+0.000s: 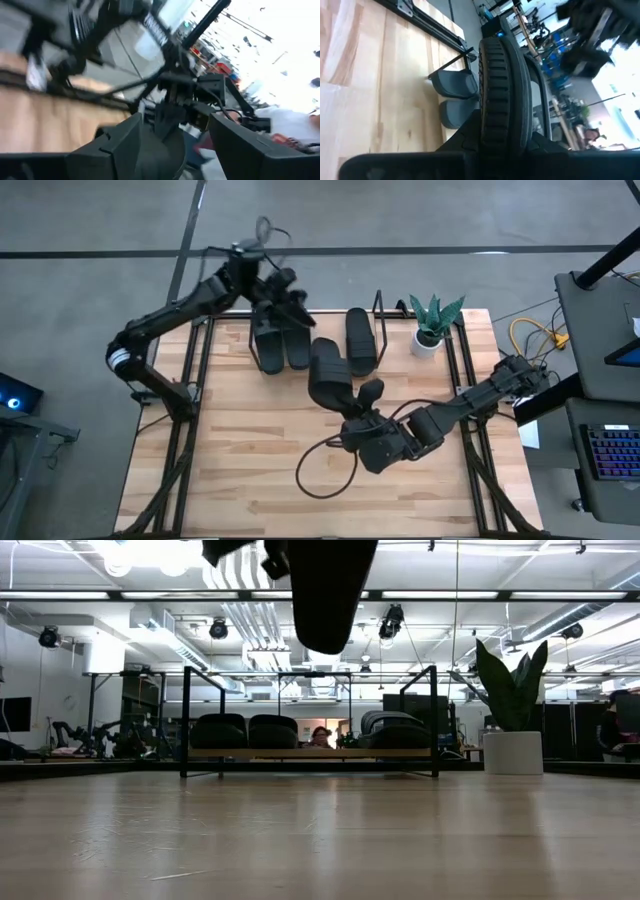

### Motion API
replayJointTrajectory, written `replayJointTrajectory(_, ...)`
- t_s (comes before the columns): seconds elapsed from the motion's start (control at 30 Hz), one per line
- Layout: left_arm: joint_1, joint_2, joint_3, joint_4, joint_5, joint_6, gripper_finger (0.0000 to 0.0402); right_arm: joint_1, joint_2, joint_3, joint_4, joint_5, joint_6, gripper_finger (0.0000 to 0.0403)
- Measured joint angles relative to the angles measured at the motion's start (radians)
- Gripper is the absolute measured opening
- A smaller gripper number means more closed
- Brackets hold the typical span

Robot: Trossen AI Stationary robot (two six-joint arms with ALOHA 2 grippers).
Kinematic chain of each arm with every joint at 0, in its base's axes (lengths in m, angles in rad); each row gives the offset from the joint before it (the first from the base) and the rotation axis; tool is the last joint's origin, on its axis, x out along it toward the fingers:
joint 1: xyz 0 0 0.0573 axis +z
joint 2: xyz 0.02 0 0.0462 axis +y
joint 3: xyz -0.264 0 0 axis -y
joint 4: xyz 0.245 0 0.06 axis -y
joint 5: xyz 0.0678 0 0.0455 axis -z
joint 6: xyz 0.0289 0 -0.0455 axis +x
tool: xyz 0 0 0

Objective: Pick and place slides into the shelf
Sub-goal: Put the black slide on the shelf

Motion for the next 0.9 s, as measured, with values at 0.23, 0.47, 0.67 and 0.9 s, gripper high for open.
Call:
replayJointTrajectory(0.23, 0.093, -0.156, 0.000, 0.079, -0.048, 0.072, 0.0215, -0.081, -0.002, -0.002, -0.012, -0.113, 0.042, 0.0040)
replayJointTrajectory(0.47, 0.136, -0.293, -0.015, 0.087, -0.073, 0.071, 0.0215, -0.189, -0.003, -0.030, 0.002, -0.137, -0.100, 0.0040)
replayJointTrajectory(0.67, 0.138, -0.387, -0.078, 0.079, -0.085, 0.064, 0.0215, -0.272, -0.004, -0.154, 0.221, -0.221, -0.323, 0.0040)
replayJointTrajectory(0.9, 0.140, -0.472, -0.156, 0.074, -0.125, 0.064, 0.0215, -0.347, -0.013, -0.284, 0.393, -0.289, -0.419, 0.0040)
